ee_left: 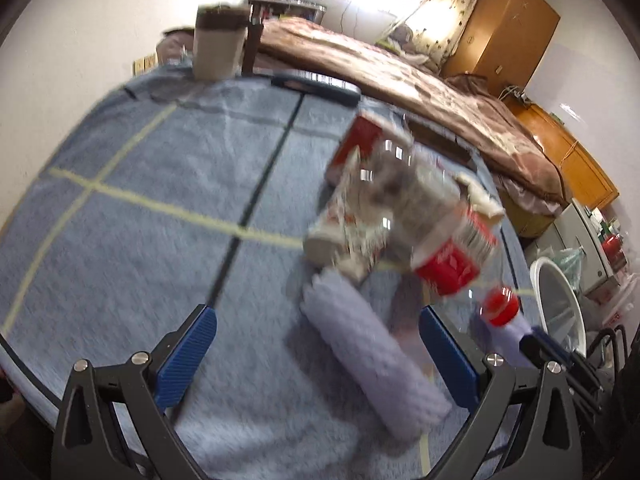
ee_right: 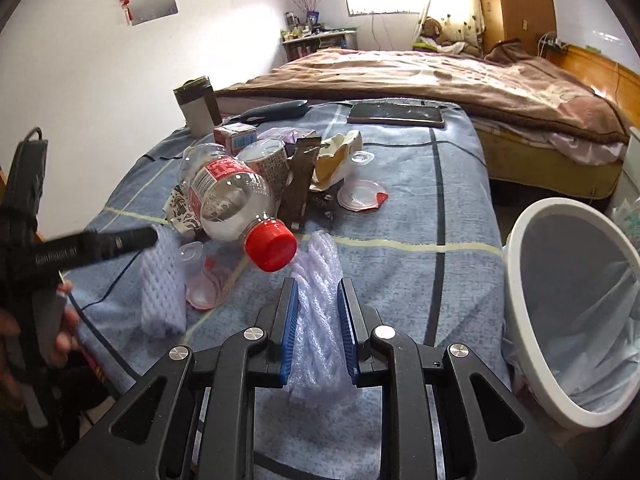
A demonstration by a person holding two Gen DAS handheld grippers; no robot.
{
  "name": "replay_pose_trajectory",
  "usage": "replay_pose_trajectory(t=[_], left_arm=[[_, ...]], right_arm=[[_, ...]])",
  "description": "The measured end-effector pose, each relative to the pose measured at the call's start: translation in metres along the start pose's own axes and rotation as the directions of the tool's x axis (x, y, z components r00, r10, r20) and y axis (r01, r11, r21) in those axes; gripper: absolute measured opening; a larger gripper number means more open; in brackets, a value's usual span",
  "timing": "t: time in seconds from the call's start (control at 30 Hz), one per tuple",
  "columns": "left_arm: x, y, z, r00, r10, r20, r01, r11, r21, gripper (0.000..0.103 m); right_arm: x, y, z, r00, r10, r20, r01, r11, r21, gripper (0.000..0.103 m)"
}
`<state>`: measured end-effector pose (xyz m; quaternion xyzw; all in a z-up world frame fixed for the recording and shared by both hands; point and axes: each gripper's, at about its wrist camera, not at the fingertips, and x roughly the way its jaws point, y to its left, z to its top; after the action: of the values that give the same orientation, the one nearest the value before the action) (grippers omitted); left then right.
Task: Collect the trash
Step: 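Grasp a second white foam mesh sleeve with the left gripper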
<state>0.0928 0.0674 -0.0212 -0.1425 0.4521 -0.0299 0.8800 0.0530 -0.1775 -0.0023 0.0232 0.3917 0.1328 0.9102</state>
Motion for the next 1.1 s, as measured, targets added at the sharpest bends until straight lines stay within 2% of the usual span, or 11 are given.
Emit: replay_pose_trajectory(t=[0.13,0.33,0.6,0.7,0.8,0.87,0.93,1.03,1.1], left_arm=[[0.006,0.0,-0.017,0.999,-0.013,-0.049,0.011,0.999,-0.037,0.099],[0.001,-0.003,-0.024,1.0,0.003,-0.027,-0.004,0.999,-0.034,0.089],[-0.004,-0.001,-0.032,1.0,-0.027,-0.015,0.026,0.998,-0.065,0.078],[-0.002,-0.007,-0.032,1.0,-0.022,-0.01,0.022,0.999,-0.046,0.075],[0.0,-0.014,-0.031,1.0,-0.024,-0.01,0.024,0.999,-0.023,0.068],[0.003,-0.017,-0.03,0.999,-0.045,-0.008,0.045,0.999,-0.022,0.057],[0.006,-0.019,-0.029,0.999,-0.053,0.001,0.053,0.998,-0.018,0.055],[0.007,-0.019,-0.028,0.994,-0.107,-0.013,0.107,0.994,-0.036,0.041],[0.005,-0.022,-0.029,0.994,-0.106,-0.006,0.106,0.994,-0.028,0.038]], right_arm=[[-0.008,0.002,-0.008,0.999,-0.047,0.025,0.047,0.999,-0.022,0.023],[-0.022,-0.008,-0.015,0.996,-0.072,0.049,0.072,0.997,0.007,0.023],[-0.027,-0.007,-0.018,0.997,-0.048,0.068,0.047,0.999,0.019,0.023],[-0.03,-0.009,-0.02,0.996,-0.043,0.074,0.041,0.999,0.025,0.023],[-0.034,-0.011,-0.02,0.995,-0.047,0.083,0.045,0.998,0.034,0.023],[-0.037,-0.012,-0.02,0.995,-0.051,0.088,0.047,0.998,0.043,0.023],[-0.039,-0.015,-0.021,0.995,-0.051,0.09,0.047,0.998,0.048,0.023],[-0.043,-0.016,-0.022,0.993,-0.058,0.1,0.053,0.997,0.055,0.023],[-0.045,-0.018,-0.022,0.992,-0.06,0.107,0.053,0.997,0.062,0.023]])
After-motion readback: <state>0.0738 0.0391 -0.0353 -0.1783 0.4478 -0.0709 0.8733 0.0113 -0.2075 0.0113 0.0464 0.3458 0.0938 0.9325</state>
